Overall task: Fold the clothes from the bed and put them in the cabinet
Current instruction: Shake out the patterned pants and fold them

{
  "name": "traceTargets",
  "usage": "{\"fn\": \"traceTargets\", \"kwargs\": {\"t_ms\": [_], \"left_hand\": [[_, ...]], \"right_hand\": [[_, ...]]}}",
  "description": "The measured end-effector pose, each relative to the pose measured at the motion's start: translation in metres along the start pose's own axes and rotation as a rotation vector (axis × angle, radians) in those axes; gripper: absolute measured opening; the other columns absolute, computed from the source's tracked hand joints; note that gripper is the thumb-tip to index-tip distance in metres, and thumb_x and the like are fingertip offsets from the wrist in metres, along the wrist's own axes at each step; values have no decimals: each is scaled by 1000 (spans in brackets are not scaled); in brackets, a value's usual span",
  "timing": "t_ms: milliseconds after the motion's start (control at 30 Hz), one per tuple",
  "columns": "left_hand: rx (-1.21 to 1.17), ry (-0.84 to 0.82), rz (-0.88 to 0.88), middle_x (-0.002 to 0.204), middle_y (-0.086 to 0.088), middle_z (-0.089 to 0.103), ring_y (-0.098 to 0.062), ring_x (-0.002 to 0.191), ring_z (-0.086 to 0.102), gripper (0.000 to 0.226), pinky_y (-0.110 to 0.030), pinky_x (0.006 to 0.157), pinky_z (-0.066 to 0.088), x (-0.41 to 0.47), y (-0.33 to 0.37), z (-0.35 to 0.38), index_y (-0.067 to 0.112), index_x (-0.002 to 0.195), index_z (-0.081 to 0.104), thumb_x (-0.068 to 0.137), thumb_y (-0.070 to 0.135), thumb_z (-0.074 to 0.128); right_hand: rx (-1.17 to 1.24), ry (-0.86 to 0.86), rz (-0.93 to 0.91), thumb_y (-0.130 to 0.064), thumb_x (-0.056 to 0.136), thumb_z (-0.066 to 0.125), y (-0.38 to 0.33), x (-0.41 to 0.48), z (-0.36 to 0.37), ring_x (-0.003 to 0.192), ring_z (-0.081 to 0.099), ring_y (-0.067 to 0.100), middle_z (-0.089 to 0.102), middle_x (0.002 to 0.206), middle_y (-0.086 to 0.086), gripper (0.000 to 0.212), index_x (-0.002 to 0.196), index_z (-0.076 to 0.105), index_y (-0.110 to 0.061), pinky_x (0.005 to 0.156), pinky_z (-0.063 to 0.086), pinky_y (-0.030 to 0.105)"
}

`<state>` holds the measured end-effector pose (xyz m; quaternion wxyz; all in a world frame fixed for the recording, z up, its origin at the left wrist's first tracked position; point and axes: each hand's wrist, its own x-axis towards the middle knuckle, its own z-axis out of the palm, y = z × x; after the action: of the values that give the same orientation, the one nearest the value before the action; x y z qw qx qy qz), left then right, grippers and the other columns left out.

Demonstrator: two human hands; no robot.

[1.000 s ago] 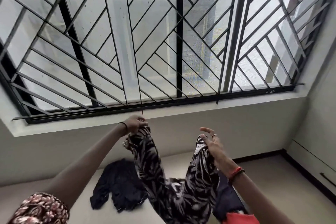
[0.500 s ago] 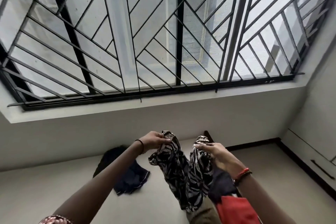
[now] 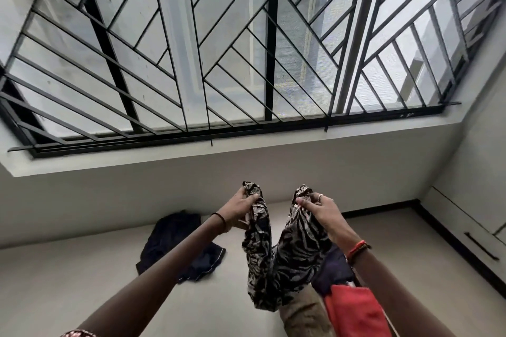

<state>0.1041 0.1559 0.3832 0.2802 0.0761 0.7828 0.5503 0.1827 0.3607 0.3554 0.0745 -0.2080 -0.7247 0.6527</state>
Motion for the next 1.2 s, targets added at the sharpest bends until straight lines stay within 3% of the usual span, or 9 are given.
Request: {"fn": "traceTargets", "kwargs": {"t_ms": [100,267,533,733,867,933,1033,1133,1200], "left_hand": [[-97,-72,-51,83,1,55,-10,59,56,15,-26,49,54,-5,0,8,20,114,42,100,25,43],[-228,-170,-102,78,-4,54,-15,56,56,15,-33,61,53,-8,6,13,16,98,49,100,26,38],[-441,-169,-187,78,-6,64,-13,54,64,33,-25,53,54,-8,4,10,12,96,58,100,37,38],[-386,-256,-185,104,-20,68,-22,80,71,46,-33,79,57,-12,-2,0,4,114,59,95,43,47],[41,-169,-57,118,-15,62,-16,98,65,96,-29,86,51,-16,-4,-16,9,125,52,55,72,70],[449,-20,108,148,-14,33,-21,134,37,131,-42,111,31,-10,-7,-24,16,148,17,46,74,74],[973,-19,439,159,5,-2,-8,144,-10,120,-60,112,-9,-11,-5,-30,29,151,-2,64,65,72],[1208,-164,476,157,1,18,-11,146,10,107,-60,112,-9,-14,3,-21,28,151,0,73,56,68],[1320,-213,398,141,-4,49,-21,132,43,90,-47,114,20,-14,5,-19,24,149,16,78,47,65]], "right_hand": [[-260,-33,-124,-28,81,74,-13,0,17,73,59,7,68,79,-4,19,90,68,-12,63,43,11],[-349,-222,-233,-14,88,66,-23,-14,46,76,62,7,69,82,-6,13,100,71,-12,72,48,18],[-672,-269,-320,-39,81,71,-30,-35,58,103,51,11,50,107,1,62,136,50,-20,86,37,14],[-722,-252,-359,-8,79,62,-17,-29,51,116,53,16,56,120,4,63,139,46,-20,97,37,16],[-644,-199,-379,-5,80,58,-14,-29,56,113,56,14,61,116,3,53,131,56,-19,92,37,11],[-630,-182,-377,-10,83,59,-12,-29,62,112,56,12,62,115,1,47,129,58,-21,91,37,11],[-629,-222,-384,-10,84,59,-13,-31,72,110,56,11,63,115,1,43,127,60,-20,92,38,12],[-606,-307,-414,-7,81,59,-18,-36,79,99,61,4,66,106,-1,38,118,65,-16,86,45,14],[-589,-364,-391,-5,79,62,-20,-37,79,82,60,-9,66,94,-4,34,112,64,-12,71,42,7]]}}
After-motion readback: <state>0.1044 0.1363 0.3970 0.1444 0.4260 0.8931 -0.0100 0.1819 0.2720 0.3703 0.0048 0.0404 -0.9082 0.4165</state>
